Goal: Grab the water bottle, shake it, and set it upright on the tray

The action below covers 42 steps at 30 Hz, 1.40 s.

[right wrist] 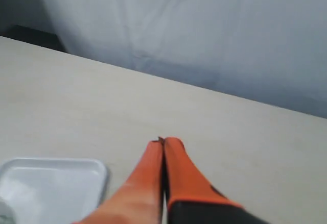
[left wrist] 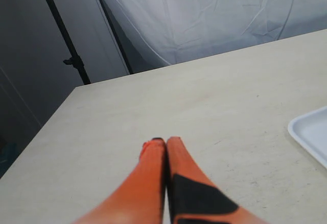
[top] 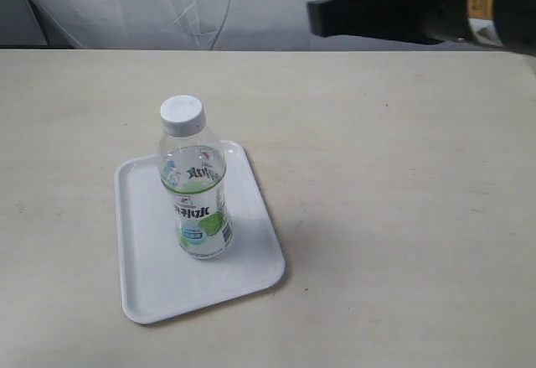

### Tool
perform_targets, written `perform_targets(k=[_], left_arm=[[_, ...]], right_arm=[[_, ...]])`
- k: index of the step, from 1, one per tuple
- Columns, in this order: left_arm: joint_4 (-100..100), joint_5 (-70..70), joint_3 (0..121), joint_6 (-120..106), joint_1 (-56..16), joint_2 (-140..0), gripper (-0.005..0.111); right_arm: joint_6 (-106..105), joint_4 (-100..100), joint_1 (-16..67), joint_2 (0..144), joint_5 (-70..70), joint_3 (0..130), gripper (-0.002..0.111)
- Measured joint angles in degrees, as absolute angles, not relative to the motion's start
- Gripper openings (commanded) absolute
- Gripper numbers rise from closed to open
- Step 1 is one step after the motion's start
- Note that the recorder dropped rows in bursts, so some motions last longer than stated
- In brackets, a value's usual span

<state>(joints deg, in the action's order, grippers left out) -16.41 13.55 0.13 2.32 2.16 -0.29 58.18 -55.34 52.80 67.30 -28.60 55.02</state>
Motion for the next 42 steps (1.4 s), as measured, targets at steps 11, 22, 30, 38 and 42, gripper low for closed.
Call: perform_targets(k=[11, 22, 30, 38, 42], left_arm=[[-16.41, 13.55, 0.13, 2.32, 2.16, -0.29, 0.000], [-16.41, 13.55, 0.13, 2.32, 2.16, -0.29, 0.000], [-16.41, 13.55, 0.13, 2.32, 2.16, -0.29, 0.000], [-16.41, 13.55, 0.13, 2.32, 2.16, -0.29, 0.000], [-16.41, 13.55, 0.13, 2.32, 2.16, -0.29, 0.000]], right_arm=[[53.08, -48.62, 52.80, 54.84, -34.00, 41.79, -0.001], [52.95, -46.71, 52.38, 52.70, -35.00, 40.48, -0.001], [52.92, -40.09, 24.26, 35.98, -29.73, 39.20, -0.001], [52.62, -38.33, 13.50, 27.75, -31.26, 32.22, -0.001], [52.37, -38.33, 13.39, 27.37, -31.38, 28.64, -0.001]])
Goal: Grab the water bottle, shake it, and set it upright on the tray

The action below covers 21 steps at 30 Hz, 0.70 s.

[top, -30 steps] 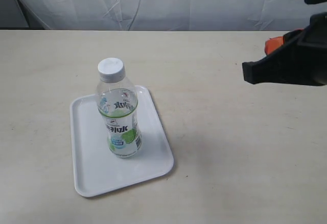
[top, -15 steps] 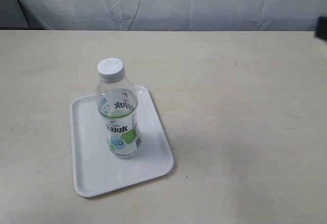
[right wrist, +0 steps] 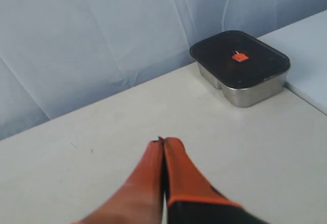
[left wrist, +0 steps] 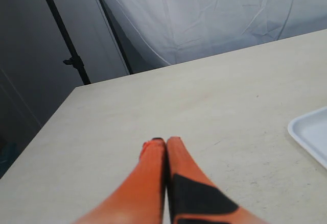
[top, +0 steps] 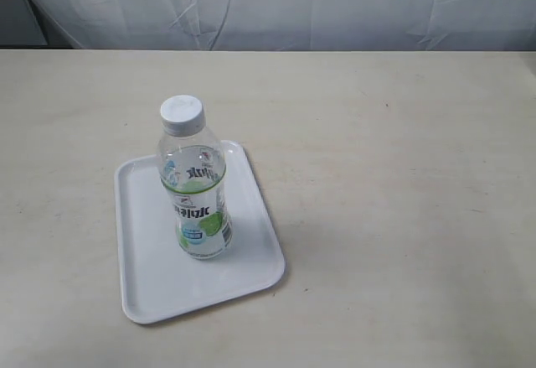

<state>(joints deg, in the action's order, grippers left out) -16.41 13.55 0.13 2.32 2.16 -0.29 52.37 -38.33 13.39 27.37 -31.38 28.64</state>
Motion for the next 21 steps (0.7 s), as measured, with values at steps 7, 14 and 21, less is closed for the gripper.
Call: perform_targets(k=[7, 14, 21], left_arm=[[-16.41, 13.55, 0.13, 2.32, 2.16, -0.29, 0.000], [-16.41, 13.55, 0.13, 2.32, 2.16, -0.29, 0.000], [-16.41, 13.55, 0.13, 2.32, 2.16, -0.29, 0.000]], right_arm=[[52.37, -39.53, 13.28, 21.72, -28.30, 22.58, -0.001], [34.31, -29.61, 13.28, 14.68, -24.04, 16.68, -0.001], [16.59, -19.33, 13.03, 11.24, -22.10, 11.72, -0.001]])
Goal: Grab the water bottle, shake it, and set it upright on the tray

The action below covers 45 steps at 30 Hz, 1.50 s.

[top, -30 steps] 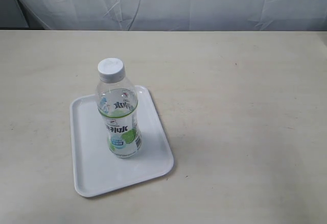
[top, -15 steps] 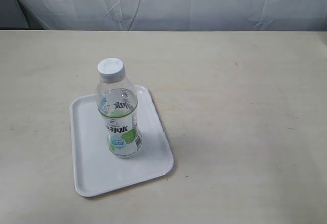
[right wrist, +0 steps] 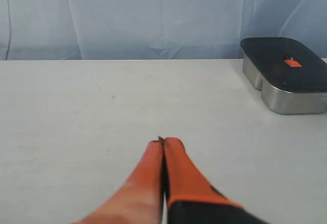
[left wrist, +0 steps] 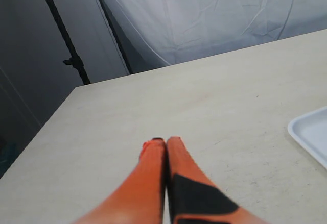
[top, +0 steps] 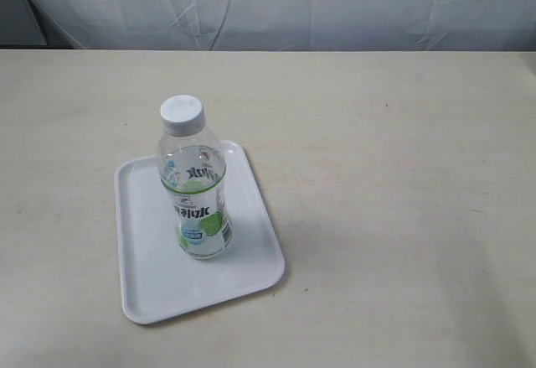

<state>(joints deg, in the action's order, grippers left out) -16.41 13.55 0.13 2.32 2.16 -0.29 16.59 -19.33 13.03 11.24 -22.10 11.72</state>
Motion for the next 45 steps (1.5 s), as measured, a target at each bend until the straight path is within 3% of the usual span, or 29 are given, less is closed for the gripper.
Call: perform_targets(k=[16, 45], left_arm=[[-16.41, 13.55, 0.13, 2.32, 2.16, -0.29, 0.000], [-16.41, 13.55, 0.13, 2.32, 2.16, -0.29, 0.000]], right_arm=[[-0.56, -0.72, -1.92, 1.20, -22.20, 3.77, -0.001], [1.01, -0.50, -4.97, 0.43, -21.60, 0.26, -0.001]])
